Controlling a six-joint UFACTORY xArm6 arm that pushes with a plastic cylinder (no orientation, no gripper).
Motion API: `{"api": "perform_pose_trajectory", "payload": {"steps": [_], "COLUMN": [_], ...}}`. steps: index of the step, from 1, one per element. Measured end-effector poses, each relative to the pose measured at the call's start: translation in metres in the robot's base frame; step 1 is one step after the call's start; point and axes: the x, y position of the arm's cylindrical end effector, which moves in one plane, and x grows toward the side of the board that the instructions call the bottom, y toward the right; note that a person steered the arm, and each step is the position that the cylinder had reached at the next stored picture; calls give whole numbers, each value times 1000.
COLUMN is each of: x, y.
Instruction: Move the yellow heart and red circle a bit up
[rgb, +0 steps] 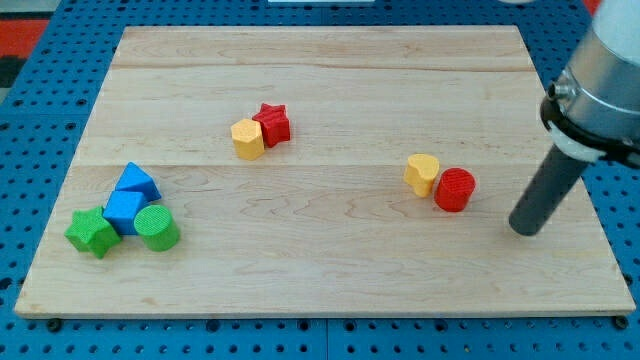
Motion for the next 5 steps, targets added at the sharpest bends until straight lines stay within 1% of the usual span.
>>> {"api": "perform_pose_trajectory", "payload": {"steps": [1,3,5], "x": [-29,-84,-85], "y": [-49,-120,-222]}}
